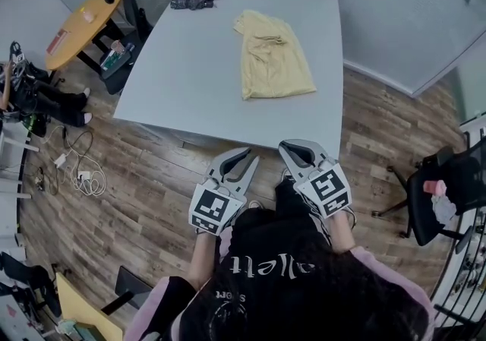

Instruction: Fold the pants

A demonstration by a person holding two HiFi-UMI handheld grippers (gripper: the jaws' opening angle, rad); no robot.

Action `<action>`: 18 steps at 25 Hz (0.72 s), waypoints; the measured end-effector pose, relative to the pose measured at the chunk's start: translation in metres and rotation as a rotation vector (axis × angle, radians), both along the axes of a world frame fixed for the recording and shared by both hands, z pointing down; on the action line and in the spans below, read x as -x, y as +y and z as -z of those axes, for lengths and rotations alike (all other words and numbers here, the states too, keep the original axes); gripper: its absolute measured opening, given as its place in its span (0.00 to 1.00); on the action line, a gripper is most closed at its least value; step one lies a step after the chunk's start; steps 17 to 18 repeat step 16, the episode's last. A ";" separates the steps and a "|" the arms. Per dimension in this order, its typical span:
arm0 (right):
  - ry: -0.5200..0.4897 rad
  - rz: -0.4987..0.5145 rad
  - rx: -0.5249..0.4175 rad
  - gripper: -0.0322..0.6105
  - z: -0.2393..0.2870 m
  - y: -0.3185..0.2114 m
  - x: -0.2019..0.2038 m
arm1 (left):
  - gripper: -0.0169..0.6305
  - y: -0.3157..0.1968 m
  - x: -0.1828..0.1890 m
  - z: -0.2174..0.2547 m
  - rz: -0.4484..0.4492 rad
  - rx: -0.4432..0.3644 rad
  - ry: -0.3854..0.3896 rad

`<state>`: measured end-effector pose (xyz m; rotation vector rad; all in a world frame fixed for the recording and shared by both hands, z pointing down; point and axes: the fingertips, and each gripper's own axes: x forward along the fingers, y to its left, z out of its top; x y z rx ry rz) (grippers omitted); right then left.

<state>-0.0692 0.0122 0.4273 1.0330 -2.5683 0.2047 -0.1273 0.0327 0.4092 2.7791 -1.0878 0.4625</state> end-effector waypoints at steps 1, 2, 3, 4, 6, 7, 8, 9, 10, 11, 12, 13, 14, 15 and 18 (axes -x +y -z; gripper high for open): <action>0.001 -0.002 -0.003 0.09 0.001 0.002 0.001 | 0.15 0.001 0.001 0.000 -0.002 -0.002 0.002; 0.002 -0.005 -0.005 0.09 0.002 0.003 0.002 | 0.15 0.003 0.002 0.001 -0.003 -0.003 0.003; 0.003 -0.008 -0.007 0.09 0.003 0.004 0.002 | 0.15 0.003 0.002 0.001 -0.005 -0.005 0.004; 0.004 -0.011 -0.009 0.09 0.003 0.005 0.002 | 0.15 0.004 0.003 0.002 -0.007 -0.007 0.005; 0.008 -0.015 -0.012 0.09 0.004 0.006 0.002 | 0.15 0.004 0.003 0.002 -0.011 -0.009 0.007; 0.010 -0.017 -0.013 0.09 0.004 0.007 0.002 | 0.15 0.005 0.003 0.002 -0.013 -0.011 0.007; 0.012 -0.018 -0.013 0.09 0.004 0.007 0.001 | 0.15 0.005 0.003 0.002 -0.014 -0.012 0.009; 0.015 -0.019 -0.013 0.09 0.003 0.007 0.000 | 0.15 0.005 0.002 0.001 -0.015 -0.013 0.011; 0.016 -0.020 -0.010 0.09 0.003 0.008 0.000 | 0.15 0.005 0.002 0.001 -0.017 -0.014 0.013; 0.018 -0.020 -0.008 0.09 0.003 0.008 0.000 | 0.15 0.005 0.002 0.001 -0.018 -0.014 0.015; 0.019 -0.021 -0.007 0.09 0.002 0.008 0.000 | 0.15 0.006 0.002 0.001 -0.020 -0.014 0.016; 0.021 -0.021 -0.008 0.09 0.002 0.008 0.001 | 0.15 0.006 0.003 0.002 -0.022 -0.015 0.016; 0.022 -0.022 -0.010 0.09 0.003 0.008 0.002 | 0.15 0.006 0.004 0.001 -0.024 -0.014 0.015; 0.023 -0.023 -0.012 0.09 0.003 0.008 0.003 | 0.15 0.006 0.005 0.001 -0.026 -0.014 0.014; 0.024 -0.024 -0.014 0.09 0.003 0.007 0.004 | 0.15 0.006 0.006 0.001 -0.028 -0.013 0.013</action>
